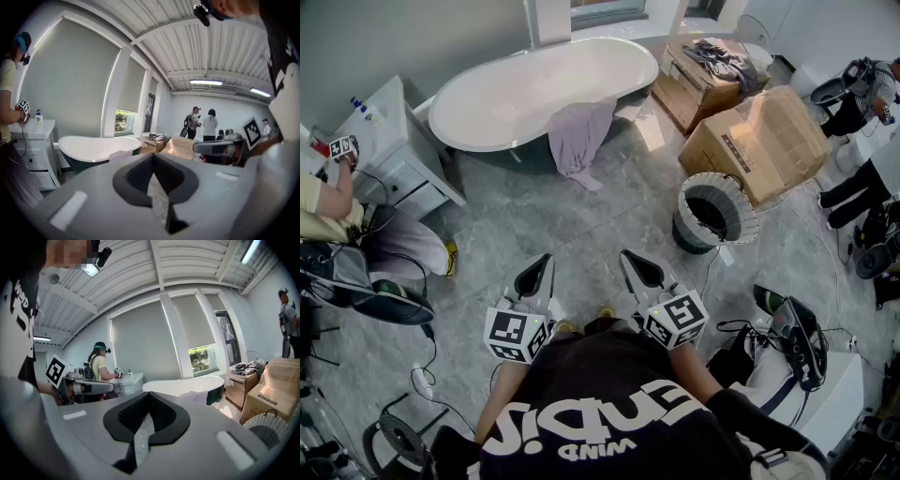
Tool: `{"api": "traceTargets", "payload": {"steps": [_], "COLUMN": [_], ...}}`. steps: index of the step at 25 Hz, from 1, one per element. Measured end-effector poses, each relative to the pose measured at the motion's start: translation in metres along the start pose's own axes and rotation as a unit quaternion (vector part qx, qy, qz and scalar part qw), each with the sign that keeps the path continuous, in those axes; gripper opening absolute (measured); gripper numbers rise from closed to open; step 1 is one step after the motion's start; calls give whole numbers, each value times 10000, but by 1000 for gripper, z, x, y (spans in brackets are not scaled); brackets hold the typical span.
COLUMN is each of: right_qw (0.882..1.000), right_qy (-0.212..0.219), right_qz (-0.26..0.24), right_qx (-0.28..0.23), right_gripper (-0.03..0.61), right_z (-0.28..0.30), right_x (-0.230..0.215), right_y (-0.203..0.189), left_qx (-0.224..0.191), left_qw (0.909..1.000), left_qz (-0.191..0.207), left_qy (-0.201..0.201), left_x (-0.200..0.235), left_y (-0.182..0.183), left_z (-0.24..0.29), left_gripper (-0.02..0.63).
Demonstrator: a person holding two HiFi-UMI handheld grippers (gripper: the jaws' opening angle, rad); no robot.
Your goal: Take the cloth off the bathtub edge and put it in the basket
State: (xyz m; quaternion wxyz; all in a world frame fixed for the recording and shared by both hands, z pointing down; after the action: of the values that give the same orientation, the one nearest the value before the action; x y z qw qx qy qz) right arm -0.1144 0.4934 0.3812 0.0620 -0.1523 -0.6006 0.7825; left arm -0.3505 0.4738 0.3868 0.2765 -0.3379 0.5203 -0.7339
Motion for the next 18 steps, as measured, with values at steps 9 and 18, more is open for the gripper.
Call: {"api": "traceTargets", "payload": {"steps": [9, 18], "right_qw": [9999, 9992], "right_qy": [94, 361], "right_qz": [-119, -181], "right_qx": [-29, -7], "right_gripper": [9, 9], "right_z": [-1, -12], "right_x": [-7, -32], "right_y": [0, -9], "left_qx": [42, -7], "left_qw": [10000, 9997], "left_qz": [-4, 71], "left_qy": [78, 226], "left_x": [-8, -29], "left_y": [-3, -9], "left_z": [6, 25], "left_gripper": [-3, -3]}}
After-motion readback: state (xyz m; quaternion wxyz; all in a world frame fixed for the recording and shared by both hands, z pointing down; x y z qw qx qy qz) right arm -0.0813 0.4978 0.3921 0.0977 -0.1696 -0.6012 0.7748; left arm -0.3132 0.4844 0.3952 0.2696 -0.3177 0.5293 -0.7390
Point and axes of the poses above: the fingertips, and each gripper's own axes: z forward along the fingers, x to its left, y out of its top, the point moved 8 cm from there along -z, backward along the fingers, and after that the axes turned 15 degrees about -y, right-handed, at the moved point
